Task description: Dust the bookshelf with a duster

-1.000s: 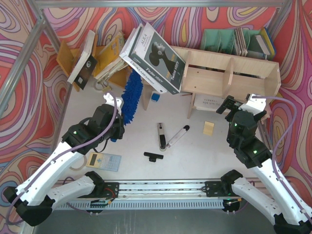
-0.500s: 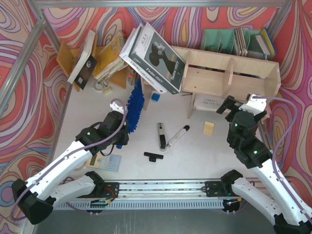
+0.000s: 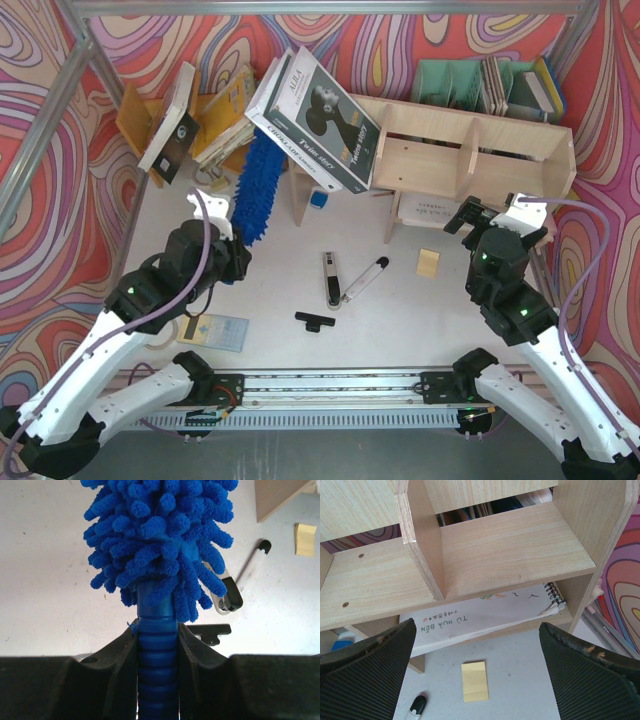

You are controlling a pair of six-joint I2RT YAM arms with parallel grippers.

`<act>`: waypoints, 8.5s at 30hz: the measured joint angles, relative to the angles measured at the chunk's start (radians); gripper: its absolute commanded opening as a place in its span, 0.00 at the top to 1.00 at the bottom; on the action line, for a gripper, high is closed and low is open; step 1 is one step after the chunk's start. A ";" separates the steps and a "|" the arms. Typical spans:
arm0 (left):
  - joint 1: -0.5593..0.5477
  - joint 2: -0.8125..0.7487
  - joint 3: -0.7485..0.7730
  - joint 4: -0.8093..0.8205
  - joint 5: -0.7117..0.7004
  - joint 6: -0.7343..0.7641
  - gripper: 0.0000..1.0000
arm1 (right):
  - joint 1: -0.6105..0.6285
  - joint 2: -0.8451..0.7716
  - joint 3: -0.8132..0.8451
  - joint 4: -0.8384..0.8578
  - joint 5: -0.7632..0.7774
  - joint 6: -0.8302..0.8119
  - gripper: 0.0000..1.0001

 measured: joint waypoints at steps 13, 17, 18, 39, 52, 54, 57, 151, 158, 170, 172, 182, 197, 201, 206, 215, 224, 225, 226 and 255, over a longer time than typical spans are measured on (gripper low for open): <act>0.000 0.015 -0.109 0.018 0.004 -0.027 1.00 | 0.000 -0.001 0.000 0.000 0.000 0.000 0.01; 0.000 0.029 -0.195 0.043 0.028 -0.070 1.00 | 0.000 -0.001 0.000 0.000 0.000 0.000 0.01; 0.000 0.033 -0.216 0.051 0.036 -0.085 1.00 | 0.000 -0.001 0.000 0.000 0.000 0.000 0.01; 0.000 0.129 -0.339 0.170 0.089 -0.208 1.00 | 0.000 -0.004 0.000 0.000 0.000 0.001 0.01; 0.000 -0.080 -0.222 0.161 0.059 -0.125 1.00 | 0.000 -0.008 0.000 0.000 0.000 0.007 0.01; 0.000 -0.084 -0.224 0.164 0.060 -0.122 1.00 | 0.000 -0.008 0.000 0.000 0.000 0.007 0.01; 0.000 -0.075 -0.244 0.172 0.063 -0.119 1.00 | 0.000 -0.008 0.000 0.000 0.000 0.007 0.01; -0.001 -0.254 -0.183 0.480 0.252 0.229 1.00 | 0.000 0.004 -0.005 -0.007 0.000 0.012 0.01; -0.001 -0.183 -0.204 0.485 0.275 0.200 1.00 | 0.000 0.019 -0.005 -0.007 0.000 0.012 0.01; -0.005 -0.027 -0.265 0.605 0.415 0.093 1.00 | 0.000 0.022 -0.005 -0.007 0.000 0.011 0.01; -0.016 0.005 -0.265 0.626 0.435 0.068 1.00 | 0.000 0.022 -0.006 -0.007 0.000 0.011 0.01; -0.210 0.045 -0.171 0.561 0.377 0.091 1.00 | 0.000 0.028 -0.006 -0.007 0.000 0.011 0.01; -0.209 -0.146 -0.120 0.442 0.001 0.145 1.00 | 0.000 0.026 -0.011 -0.007 0.000 0.011 0.01; -0.209 -0.098 -0.121 0.411 -0.004 0.146 1.00 | 0.000 0.026 -0.011 -0.007 0.000 0.011 0.01; -0.211 -0.055 -0.167 0.427 0.022 0.146 1.00 | 0.000 0.025 -0.011 -0.007 0.000 0.014 0.01; -0.211 0.054 -0.196 0.502 0.183 0.127 1.00 | 0.000 0.022 -0.011 -0.008 0.000 0.015 0.01; -0.315 0.114 -0.094 0.502 0.165 0.157 1.00 | 0.000 0.018 -0.006 -0.025 -0.031 0.031 0.01; -0.348 0.114 -0.083 0.506 0.143 0.172 1.00 | 0.000 0.017 0.001 -0.036 -0.044 0.038 0.01; -0.378 0.113 -0.074 0.509 0.119 0.186 1.00 | 0.000 0.016 0.014 -0.050 -0.060 0.045 0.01; -0.740 0.228 -0.223 1.007 -0.301 0.512 1.00 | 0.000 -0.149 0.090 0.161 -0.872 0.280 0.01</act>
